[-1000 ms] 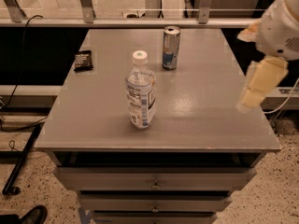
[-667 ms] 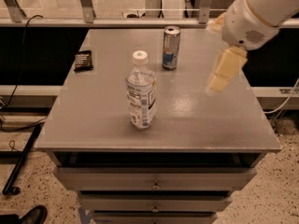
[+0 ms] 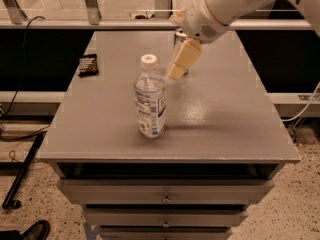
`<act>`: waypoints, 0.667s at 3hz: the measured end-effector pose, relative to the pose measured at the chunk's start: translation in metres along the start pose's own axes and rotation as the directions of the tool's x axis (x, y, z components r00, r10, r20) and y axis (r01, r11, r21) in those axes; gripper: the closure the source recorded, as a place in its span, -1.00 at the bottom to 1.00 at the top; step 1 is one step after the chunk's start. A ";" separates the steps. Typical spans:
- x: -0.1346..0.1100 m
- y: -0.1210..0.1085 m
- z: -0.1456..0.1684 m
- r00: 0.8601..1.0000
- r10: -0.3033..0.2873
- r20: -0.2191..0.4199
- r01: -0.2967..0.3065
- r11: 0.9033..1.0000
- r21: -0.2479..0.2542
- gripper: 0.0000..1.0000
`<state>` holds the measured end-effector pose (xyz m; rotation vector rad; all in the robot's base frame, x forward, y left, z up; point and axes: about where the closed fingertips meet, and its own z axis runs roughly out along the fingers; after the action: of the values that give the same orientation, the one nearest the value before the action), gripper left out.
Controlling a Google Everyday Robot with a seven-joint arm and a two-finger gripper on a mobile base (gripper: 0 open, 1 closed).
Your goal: Pick rxbar chocolate
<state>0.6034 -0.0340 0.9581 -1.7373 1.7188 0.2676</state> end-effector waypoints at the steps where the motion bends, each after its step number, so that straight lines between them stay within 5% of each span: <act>1: -0.039 -0.009 0.038 0.992 0.021 0.121 -0.022 1.000 0.005 -1.00; 2: -0.039 -0.009 0.038 0.992 0.021 0.121 -0.022 1.000 0.005 -1.00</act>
Offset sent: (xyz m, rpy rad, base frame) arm 0.0112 0.0417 -0.0045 0.0949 0.0058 0.0191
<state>0.6194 0.0182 0.9548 -1.6643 1.6496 0.3699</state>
